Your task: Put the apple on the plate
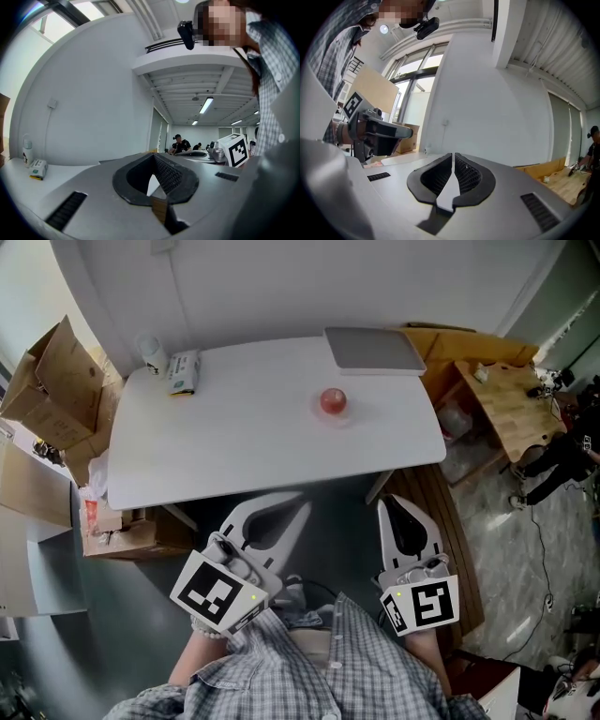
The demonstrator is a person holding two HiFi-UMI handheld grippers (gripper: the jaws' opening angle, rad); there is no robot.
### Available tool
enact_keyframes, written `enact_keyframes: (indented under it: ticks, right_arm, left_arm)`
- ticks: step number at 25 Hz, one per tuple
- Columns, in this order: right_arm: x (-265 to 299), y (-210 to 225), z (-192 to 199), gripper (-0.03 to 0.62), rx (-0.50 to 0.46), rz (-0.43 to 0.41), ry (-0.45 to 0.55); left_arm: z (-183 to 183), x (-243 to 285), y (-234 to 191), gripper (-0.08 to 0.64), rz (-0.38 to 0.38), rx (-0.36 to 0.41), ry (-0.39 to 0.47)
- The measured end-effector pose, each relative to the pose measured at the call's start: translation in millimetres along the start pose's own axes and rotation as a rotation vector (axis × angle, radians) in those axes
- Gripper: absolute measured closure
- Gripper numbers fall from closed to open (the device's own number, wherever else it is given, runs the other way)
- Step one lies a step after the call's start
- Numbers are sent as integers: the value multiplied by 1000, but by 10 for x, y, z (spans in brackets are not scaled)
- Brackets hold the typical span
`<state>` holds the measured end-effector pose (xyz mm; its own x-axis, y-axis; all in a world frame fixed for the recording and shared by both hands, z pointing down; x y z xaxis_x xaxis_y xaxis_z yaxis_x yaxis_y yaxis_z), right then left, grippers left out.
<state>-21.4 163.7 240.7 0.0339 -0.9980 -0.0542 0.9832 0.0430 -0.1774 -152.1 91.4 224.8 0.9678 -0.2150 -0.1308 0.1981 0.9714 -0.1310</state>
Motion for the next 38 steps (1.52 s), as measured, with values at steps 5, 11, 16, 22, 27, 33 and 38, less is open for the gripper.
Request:
enact_keyframes:
  ticks: [5, 11, 16, 22, 27, 33, 38]
  right_arm:
    - [80, 46, 53, 560, 2, 28, -6]
    - [118, 109, 64, 560, -33, 59, -28]
    - [96, 164, 36, 560, -43, 86, -41]
    - [85, 191, 66, 560, -36, 97, -51]
    - [183, 198, 90, 560, -32, 88, -47]
    - [350, 258, 95, 560, -30, 60, -43]
    - [533, 331, 115, 560, -31, 32, -36]
  left_arm:
    - [14, 99, -90, 551, 28, 0, -2]
    - [35, 118, -165, 551, 47, -5, 0]
    - [42, 123, -235, 551, 48, -26, 2]
    - [48, 166, -235, 551, 63, -44, 10]
    - [72, 199, -299, 551, 55, -35, -4]
    - [41, 265, -416, 551, 20, -22, 4]
    - [54, 342, -568, 551, -17, -26, 4]
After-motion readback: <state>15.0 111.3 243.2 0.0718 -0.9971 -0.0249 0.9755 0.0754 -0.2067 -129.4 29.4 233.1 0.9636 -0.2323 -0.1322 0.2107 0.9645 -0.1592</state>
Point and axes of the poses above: the fingertips, and each gripper's own axes: x forward along the fingers, y to its right, z out of its underside, the point moved 3 cm from there along -x, backward along the fingers, and after that the axes turned 7 degrees about y, right-handed, at the moved point
